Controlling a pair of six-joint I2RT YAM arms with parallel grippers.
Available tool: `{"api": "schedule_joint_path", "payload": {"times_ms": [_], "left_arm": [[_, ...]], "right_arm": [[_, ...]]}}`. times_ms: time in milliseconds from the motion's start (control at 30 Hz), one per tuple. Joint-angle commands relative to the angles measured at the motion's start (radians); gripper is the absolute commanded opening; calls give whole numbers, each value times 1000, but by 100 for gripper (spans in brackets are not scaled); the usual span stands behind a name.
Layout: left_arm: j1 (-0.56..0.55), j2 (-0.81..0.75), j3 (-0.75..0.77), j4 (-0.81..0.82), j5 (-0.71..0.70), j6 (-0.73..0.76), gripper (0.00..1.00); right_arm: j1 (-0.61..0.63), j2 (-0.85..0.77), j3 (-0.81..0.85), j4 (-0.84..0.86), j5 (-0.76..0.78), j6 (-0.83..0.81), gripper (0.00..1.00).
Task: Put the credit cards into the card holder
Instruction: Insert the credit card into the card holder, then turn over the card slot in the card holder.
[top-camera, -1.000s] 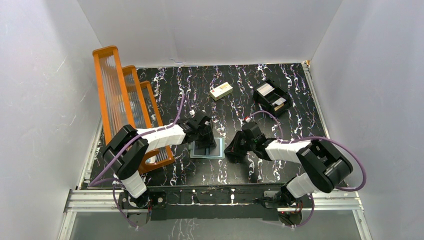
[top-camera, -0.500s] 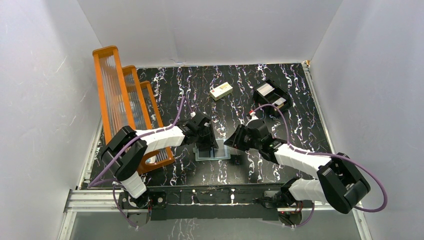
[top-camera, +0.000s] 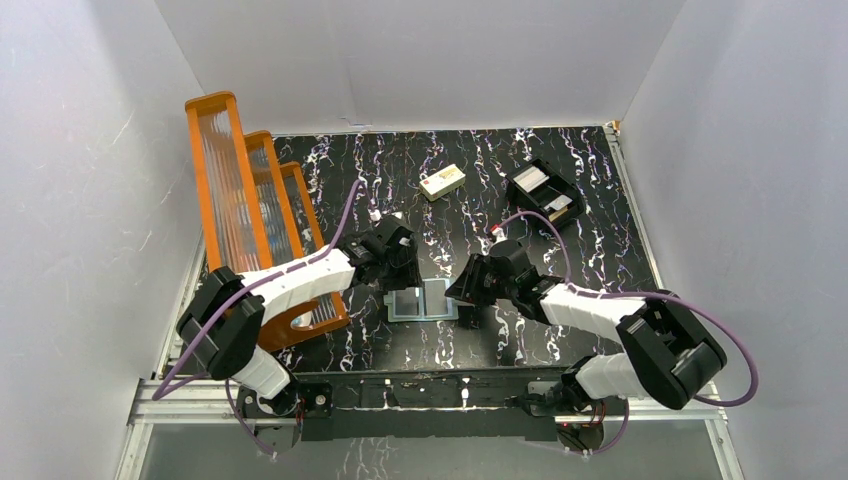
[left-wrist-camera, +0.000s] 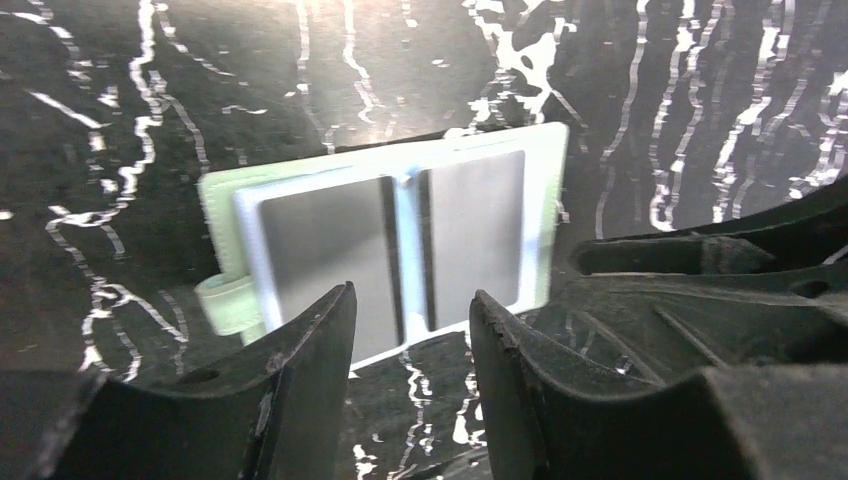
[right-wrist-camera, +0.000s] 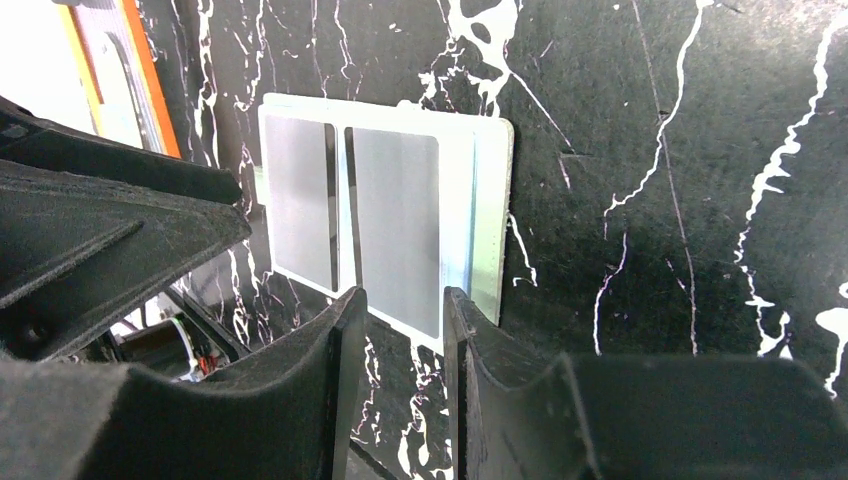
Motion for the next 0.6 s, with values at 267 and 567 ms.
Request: {"api": "schedule_joint_path", "payload": {"times_ms": [267, 567], "left_arm": [[29, 18, 20, -117, -72, 93, 46], [37, 38, -28, -105, -45, 87, 43]], "right_arm": [[6, 83, 69, 94, -56, -5, 42], [6, 127, 76, 87, -34, -18, 42]]}}
